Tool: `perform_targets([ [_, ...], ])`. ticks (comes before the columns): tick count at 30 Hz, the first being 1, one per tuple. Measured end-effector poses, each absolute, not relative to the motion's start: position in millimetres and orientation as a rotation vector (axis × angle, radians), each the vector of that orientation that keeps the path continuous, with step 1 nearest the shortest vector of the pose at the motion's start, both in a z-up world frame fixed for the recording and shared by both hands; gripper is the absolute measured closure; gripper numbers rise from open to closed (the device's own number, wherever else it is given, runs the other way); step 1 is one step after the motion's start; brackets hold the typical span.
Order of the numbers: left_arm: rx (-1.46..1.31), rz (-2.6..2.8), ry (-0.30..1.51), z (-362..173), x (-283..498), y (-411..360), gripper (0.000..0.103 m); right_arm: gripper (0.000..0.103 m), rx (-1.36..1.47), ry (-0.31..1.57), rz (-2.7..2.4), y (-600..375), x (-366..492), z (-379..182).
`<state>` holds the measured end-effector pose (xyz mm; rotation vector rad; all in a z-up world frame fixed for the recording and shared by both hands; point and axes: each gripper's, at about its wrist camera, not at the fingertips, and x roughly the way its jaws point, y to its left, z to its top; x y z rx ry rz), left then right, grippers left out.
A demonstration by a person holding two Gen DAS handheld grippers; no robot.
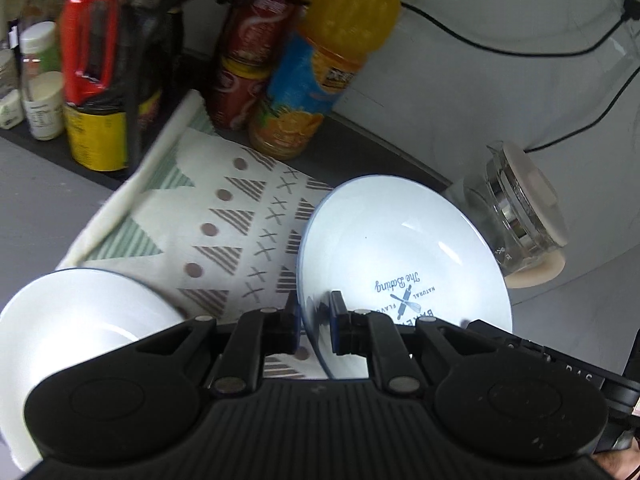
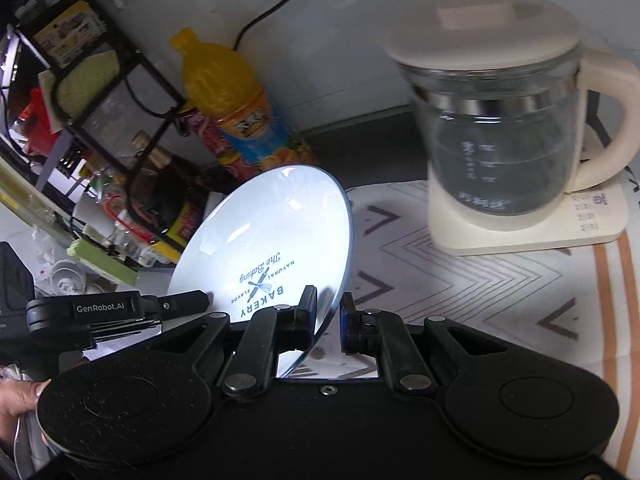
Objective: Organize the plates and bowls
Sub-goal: 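Lift the 'Bakery' plate with both tools and carry it toward the plate stack, then lower the 'Bakery' plate onto the 'Sweet' plate with both tools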
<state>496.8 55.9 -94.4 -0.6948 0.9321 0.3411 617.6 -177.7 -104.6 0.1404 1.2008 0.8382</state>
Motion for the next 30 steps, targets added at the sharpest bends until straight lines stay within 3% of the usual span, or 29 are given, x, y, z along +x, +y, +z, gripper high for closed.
perform_targets([
  [30, -0.771, 0.513, 0.970, -126, 347, 122, 0.090, 0.091, 0.033, 1.279, 0.967, -93, 491, -119],
])
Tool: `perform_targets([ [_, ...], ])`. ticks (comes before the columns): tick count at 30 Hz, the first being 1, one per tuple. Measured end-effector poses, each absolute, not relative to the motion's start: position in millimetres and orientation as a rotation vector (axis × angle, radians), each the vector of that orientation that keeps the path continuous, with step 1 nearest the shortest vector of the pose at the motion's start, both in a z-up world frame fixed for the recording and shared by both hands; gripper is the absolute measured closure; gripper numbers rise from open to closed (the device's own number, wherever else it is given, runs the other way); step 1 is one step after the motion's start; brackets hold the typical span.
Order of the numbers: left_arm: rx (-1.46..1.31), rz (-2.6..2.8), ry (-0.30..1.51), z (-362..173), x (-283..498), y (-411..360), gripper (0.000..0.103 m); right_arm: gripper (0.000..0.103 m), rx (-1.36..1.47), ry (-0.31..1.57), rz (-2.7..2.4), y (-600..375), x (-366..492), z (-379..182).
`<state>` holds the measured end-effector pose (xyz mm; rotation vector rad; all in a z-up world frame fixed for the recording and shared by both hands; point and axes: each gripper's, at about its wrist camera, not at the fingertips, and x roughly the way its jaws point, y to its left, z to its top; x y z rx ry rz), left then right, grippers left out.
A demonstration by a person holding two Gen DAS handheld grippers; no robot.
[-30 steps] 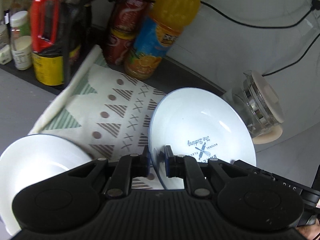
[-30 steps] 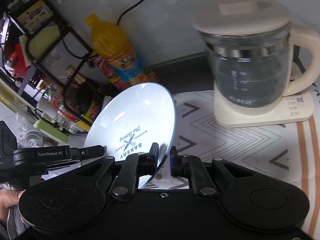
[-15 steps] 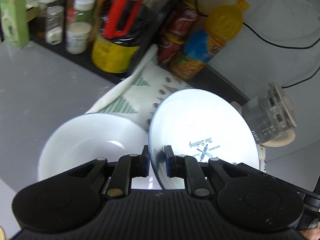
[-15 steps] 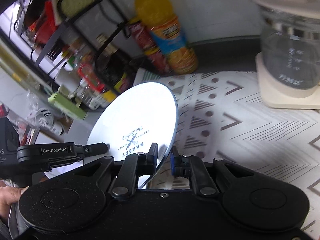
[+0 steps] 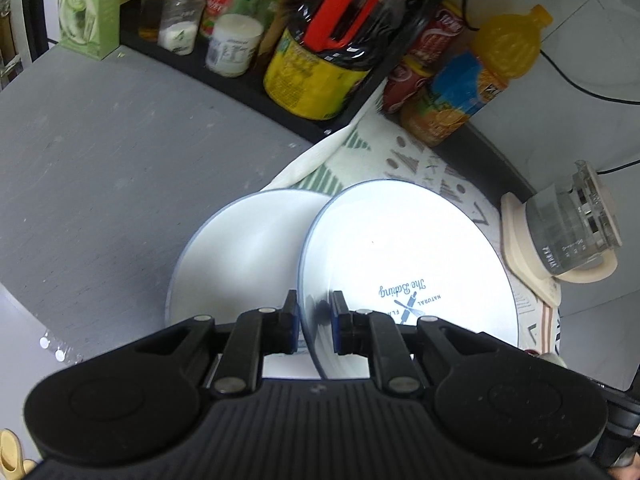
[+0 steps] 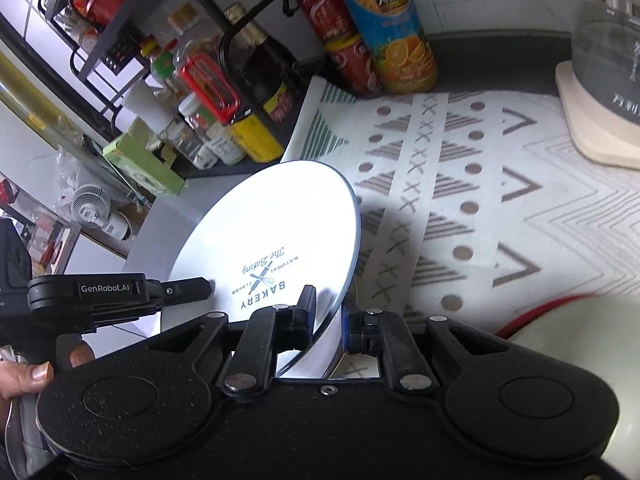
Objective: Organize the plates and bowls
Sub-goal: 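Lower the 'Bakery' plate onto the 'Sweet' plate with both tools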
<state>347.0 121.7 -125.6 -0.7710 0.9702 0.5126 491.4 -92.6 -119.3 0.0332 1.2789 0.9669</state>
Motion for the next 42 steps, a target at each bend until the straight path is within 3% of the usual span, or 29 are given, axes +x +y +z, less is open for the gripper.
perform_targets([
  [42, -0.618, 0.281, 1.165, -171, 345, 169, 0.087, 0.092, 0.167, 1.289, 0.590, -69, 414, -153],
])
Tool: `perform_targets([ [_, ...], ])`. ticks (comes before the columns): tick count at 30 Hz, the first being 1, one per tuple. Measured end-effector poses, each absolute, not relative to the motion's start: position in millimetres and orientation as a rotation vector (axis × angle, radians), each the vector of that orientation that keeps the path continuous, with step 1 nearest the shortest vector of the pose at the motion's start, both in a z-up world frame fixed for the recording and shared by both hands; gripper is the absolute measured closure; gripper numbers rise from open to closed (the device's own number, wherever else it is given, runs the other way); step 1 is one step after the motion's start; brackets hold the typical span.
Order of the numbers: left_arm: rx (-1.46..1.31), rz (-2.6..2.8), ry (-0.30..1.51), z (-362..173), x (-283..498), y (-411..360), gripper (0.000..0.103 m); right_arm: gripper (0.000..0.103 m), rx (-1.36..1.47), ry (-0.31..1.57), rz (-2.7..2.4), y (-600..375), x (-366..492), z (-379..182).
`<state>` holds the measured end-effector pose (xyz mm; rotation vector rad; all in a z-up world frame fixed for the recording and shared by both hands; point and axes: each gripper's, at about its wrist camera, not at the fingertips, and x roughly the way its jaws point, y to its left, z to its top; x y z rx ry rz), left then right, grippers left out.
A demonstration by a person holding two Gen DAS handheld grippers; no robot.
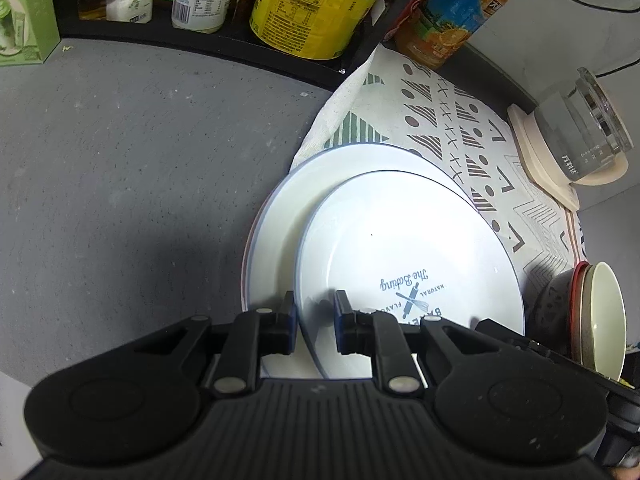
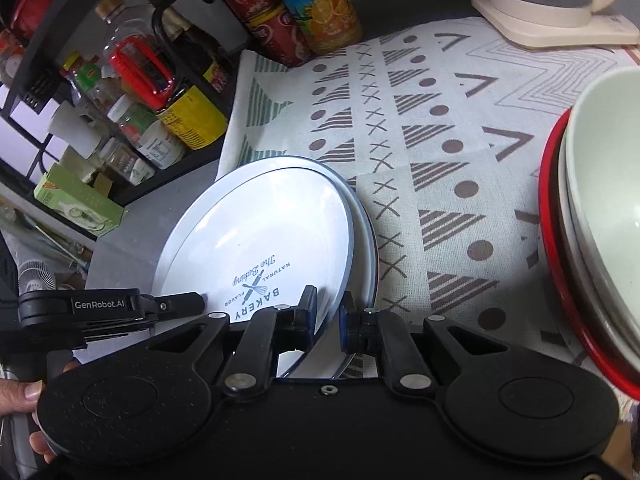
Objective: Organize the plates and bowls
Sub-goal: 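Lower the 'Bakery' plate onto the 'Sweet' plate with both tools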
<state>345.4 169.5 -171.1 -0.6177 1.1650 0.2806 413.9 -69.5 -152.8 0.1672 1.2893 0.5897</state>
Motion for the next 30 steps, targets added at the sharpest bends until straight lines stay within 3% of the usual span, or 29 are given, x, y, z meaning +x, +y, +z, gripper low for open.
perform_targets([
  [16, -0.604, 0.294, 1.188, -147, 344, 186, 0.087, 0.093, 0.169, 1.313, 0.504, -59, 417, -160],
  [30, -0.632, 0.289, 1.185, -158, 354, 186, 0.087, 0.089, 0.212, 1.379, 0.470, -66, 417, -150],
])
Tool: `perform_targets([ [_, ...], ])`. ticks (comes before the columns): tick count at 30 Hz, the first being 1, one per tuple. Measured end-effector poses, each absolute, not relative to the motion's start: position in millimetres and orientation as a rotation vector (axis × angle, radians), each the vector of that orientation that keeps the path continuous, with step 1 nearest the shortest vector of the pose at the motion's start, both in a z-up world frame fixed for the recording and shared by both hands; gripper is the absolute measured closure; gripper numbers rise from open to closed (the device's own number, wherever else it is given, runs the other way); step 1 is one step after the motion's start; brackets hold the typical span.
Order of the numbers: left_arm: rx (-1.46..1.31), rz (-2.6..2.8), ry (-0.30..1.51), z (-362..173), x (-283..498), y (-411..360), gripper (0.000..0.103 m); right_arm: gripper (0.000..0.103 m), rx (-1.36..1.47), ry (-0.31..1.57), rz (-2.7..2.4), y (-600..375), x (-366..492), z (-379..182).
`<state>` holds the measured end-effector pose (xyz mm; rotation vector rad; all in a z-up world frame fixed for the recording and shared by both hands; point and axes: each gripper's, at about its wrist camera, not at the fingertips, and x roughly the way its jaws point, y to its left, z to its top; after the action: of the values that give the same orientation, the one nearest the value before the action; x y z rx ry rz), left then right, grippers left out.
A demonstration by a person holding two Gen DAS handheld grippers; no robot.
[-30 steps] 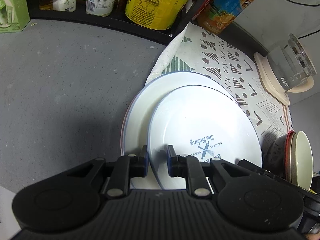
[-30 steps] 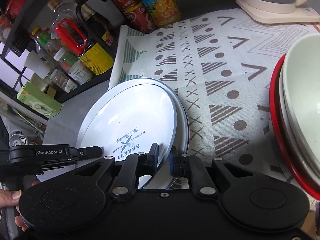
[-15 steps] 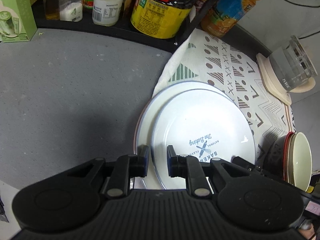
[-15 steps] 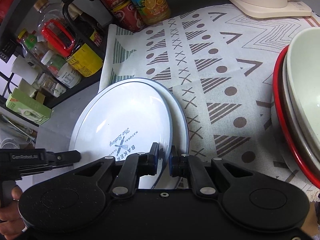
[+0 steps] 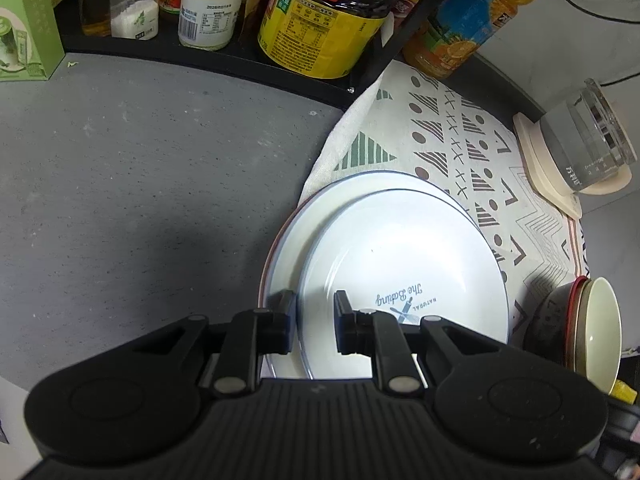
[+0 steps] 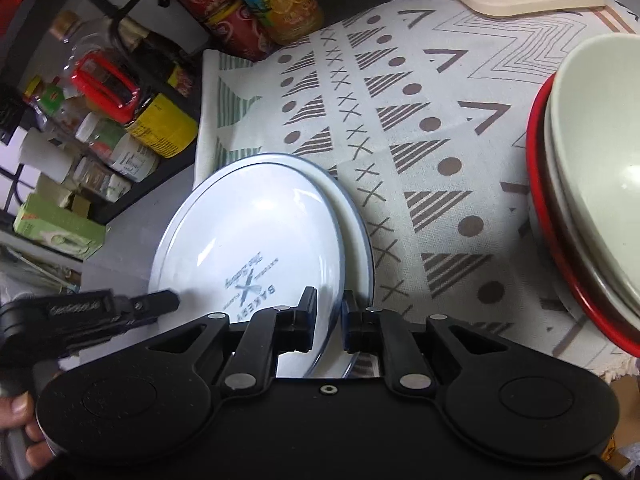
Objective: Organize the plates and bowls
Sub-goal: 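Lower the 'Bakery' plate onto the 'Sweet' plate with both tools, then open both tools and move to the red bowl holding the green bowls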
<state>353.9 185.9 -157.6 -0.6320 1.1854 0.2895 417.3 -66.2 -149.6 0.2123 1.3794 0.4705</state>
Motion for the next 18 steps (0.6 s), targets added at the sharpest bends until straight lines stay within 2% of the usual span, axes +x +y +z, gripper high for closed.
perform_targets([
  [10, -0.563, 0.349, 1.204, -144, 357, 179, 0.086, 0.087, 0.208, 1.376, 0.502, -78, 418, -137],
  [15, -0.487, 0.335, 1.199, -128, 364, 161, 0.063, 0.083, 0.192, 1.284, 0.525, -91, 417, -106],
  [17, -0.466, 0.309, 1.191, -123, 371, 151, 0.056, 0.073, 0.210, 1.236, 0.522, -101, 417, -93],
  [18, -0.454, 0.297, 1.191, -121, 375, 146, 0.055, 0.070, 0.226, 1.218, 0.511, -108, 417, -87],
])
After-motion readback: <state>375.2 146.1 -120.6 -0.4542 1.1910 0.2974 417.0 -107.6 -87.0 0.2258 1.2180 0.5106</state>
